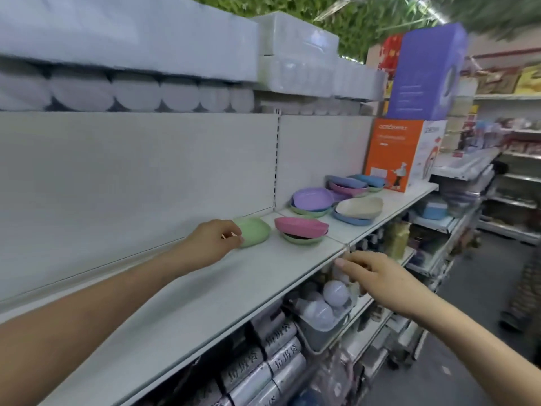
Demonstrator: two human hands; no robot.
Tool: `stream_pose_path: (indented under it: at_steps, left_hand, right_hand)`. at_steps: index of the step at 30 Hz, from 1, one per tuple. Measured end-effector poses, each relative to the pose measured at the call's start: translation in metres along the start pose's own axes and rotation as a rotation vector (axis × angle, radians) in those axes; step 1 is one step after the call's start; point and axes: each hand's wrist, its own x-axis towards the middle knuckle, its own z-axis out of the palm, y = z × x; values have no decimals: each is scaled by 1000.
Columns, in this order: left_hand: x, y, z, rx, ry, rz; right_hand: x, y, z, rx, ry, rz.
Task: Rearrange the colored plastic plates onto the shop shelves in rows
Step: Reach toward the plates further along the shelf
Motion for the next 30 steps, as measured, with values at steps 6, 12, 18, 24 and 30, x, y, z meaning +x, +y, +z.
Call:
stream_pose_path:
  at_steps: [6,12,18,24,30]
  left_hand:
    - [71,-15,22,254,89,-57]
    - [93,-40,24,314,12,-220]
    - [102,-44,33,227,34,-281]
    - [103,-36,41,196,74,-360]
    - [100,-25,47,129,196,-448]
  right_hand:
    - [61,48,-21,-25,86,65]
    - [142,53,-11,116,9,109]
    - [183,57,7,223,-156,183]
    - [201,49,9,258,-254,177]
    - [207,58,3,356,-331,171]
